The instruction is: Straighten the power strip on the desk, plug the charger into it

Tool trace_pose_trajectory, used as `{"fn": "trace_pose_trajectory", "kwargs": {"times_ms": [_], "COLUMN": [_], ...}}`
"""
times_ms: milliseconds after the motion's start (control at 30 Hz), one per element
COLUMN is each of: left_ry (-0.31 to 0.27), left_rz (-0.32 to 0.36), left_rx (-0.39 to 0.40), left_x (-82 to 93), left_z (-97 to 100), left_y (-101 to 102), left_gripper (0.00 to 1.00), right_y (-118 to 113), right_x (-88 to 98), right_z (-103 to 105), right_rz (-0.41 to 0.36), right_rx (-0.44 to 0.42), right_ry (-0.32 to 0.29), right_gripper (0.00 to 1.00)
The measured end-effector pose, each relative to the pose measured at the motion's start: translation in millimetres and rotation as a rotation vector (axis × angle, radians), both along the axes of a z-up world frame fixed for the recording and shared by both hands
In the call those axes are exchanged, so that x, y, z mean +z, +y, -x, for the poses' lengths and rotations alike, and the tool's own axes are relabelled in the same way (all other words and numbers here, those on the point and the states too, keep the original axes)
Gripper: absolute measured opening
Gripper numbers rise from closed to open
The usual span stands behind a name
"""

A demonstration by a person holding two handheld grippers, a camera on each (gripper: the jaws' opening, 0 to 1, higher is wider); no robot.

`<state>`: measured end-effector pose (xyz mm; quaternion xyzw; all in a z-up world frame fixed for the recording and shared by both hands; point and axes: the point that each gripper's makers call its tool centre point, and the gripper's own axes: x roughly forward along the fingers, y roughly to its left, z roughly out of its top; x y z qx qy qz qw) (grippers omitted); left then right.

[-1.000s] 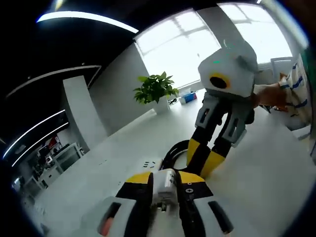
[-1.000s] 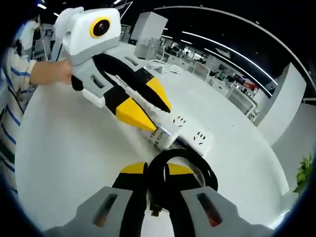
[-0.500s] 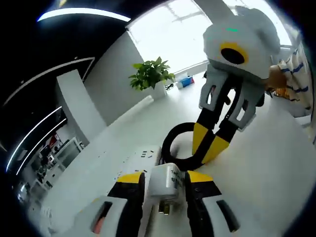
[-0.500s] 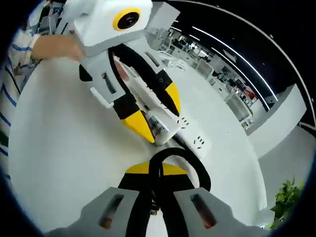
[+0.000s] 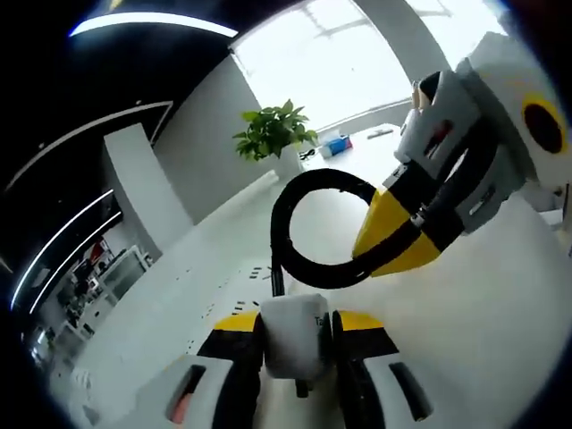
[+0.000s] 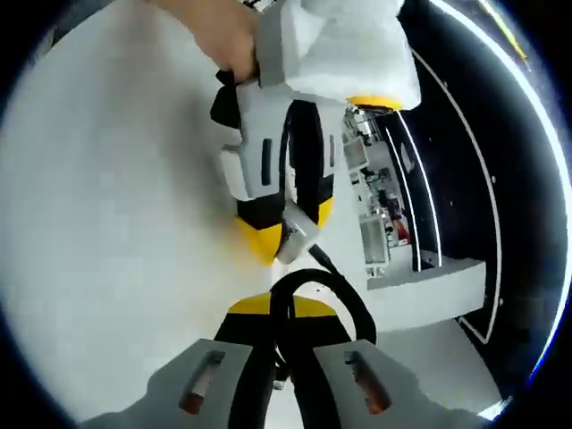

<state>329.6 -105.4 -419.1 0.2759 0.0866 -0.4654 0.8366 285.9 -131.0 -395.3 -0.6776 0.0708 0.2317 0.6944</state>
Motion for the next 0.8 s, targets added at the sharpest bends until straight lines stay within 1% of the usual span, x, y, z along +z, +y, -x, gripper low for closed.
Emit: {"fn": "trace_pose_trajectory", "kwargs": {"times_ms": [33,100,167,233,300,367,433,500,533,600,667,733,800], "left_ry": [-0.002,-0.006,-0.005,0.013,0.035,0.041,0.039,0.041,0.041,0.044,0.042,0.017,0.007], "left_rz": [0.003,0.007,0.03,0.054,0.082,0.099,0.107,0.124,0.14,0.205,0.203,0.198,0.2], "left_rx": [0.002,0.008,0.021,0.023,0.027,0.032,0.04,0.054,0.059,0.078,0.08,0.087,0.088], "left_x": [0.7,1.7,4.9,7.4,10.1,11.8,12.5,13.7,14.5,18.7,16.4,16.2,15.9], "left_z": [0.3,0.8,0.4,1.4,3.0,4.0,4.8,5.1,5.5,5.1,5.6,4.2,2.8], "left_y": [0.3,1.8,4.7,6.0,6.5,7.9,8.5,9.6,9.8,9.8,11.7,11.9,12.1], "left_gripper": [0.31,0.31,0.3,0.3,0.3,0.29,0.29,0.29,0.29,0.28,0.28,0.28,0.28], "right_y": [0.3,4.2,5.3,7.5,10.1,12.5,14.9,16.9,18.1,20.2,23.1,23.9,23.0], "right_x": [0.0,3.7,7.2,10.7,13.0,17.5,17.3,18.7,19.4,20.0,21.0,21.9,20.8], "right_z": [1.7,4.0,5.3,5.4,5.8,6.7,6.9,7.1,7.4,7.4,8.3,7.9,7.4], "right_rz": [0.03,0.083,0.142,0.194,0.228,0.296,0.304,0.335,0.341,0.371,0.376,0.376,0.398], "right_rx": [-0.004,0.012,0.015,0.022,0.031,0.04,0.046,0.049,0.053,0.053,0.057,0.054,0.056], "right_ry": [-0.013,-0.057,-0.094,-0.128,-0.148,-0.186,-0.188,-0.197,-0.2,-0.21,-0.212,-0.208,-0.214], "right_gripper": [0.02,0.02,0.02,0.02,0.02,0.02,0.02,0.02,0.02,0.02,0.02,0.02,0.02]}}
